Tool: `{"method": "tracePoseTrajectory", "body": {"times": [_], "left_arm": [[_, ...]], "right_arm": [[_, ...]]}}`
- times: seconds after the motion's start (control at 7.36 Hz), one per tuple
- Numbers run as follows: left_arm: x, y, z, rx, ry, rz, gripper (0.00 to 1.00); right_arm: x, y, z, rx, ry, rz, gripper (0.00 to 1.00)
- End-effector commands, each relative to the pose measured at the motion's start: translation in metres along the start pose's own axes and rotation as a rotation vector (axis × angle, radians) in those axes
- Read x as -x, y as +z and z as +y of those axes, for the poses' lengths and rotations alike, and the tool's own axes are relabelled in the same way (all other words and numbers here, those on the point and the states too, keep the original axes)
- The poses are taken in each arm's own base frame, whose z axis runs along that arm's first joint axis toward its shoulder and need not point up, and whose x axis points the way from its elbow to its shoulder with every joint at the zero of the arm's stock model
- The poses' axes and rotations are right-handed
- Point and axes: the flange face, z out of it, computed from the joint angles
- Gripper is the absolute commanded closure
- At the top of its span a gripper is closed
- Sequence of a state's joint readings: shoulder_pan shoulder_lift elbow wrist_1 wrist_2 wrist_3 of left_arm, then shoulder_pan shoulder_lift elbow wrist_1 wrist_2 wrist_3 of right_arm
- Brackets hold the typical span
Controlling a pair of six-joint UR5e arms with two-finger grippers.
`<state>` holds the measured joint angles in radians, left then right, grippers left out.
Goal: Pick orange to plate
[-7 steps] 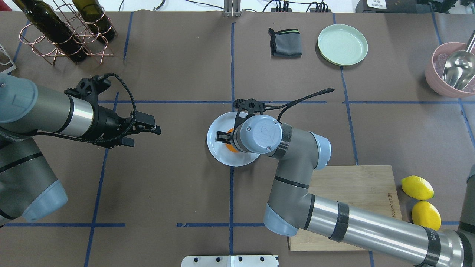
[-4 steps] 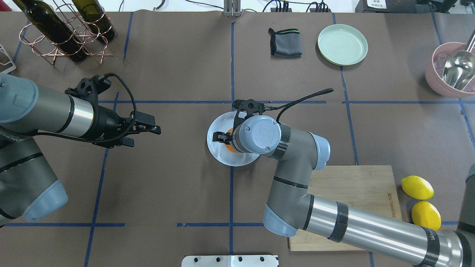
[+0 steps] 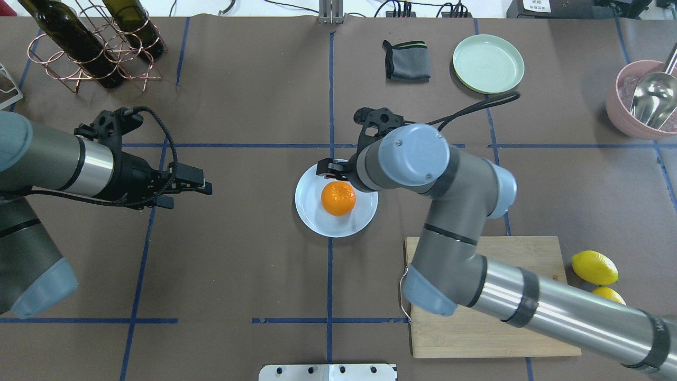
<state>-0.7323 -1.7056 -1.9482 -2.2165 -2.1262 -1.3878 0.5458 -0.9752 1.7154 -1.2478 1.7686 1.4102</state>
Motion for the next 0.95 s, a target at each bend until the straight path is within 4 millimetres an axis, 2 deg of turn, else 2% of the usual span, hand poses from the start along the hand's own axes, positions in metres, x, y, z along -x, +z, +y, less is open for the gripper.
{"method": "tracePoseTrajectory", "body": {"times": [0.0,0.14,0.27,0.41,0.54,0.68,0.82], "left_arm": [[0.079,-0.047,-0.013,-0.032,0.175,-0.083,0.01],[0.131,-0.069,-0.015,-0.002,0.317,-0.134,0.01],[0.174,-0.099,-0.024,-0.008,0.424,-0.172,0.01],[0.211,-0.128,-0.035,-0.02,0.486,-0.201,0.01],[0.241,-0.147,-0.037,-0.029,0.537,-0.238,0.01],[0.275,-0.174,-0.041,-0.05,0.588,-0.281,0.01],[0.3,-0.201,-0.046,-0.04,0.623,-0.325,0.01]], "right_arm": [[-0.079,-0.095,-0.052,0.059,0.05,-0.053,0.0],[-0.136,-0.127,-0.091,0.087,0.05,-0.039,0.0],[-0.199,-0.15,-0.12,0.095,0.012,-0.009,0.0],[-0.275,-0.173,-0.144,0.099,-0.059,0.033,0.0],[-0.332,-0.194,-0.16,0.107,-0.131,0.083,0.0],[-0.383,-0.214,-0.172,0.136,-0.192,0.164,0.0],[-0.429,-0.232,-0.178,0.186,-0.262,0.222,0.0]]}}
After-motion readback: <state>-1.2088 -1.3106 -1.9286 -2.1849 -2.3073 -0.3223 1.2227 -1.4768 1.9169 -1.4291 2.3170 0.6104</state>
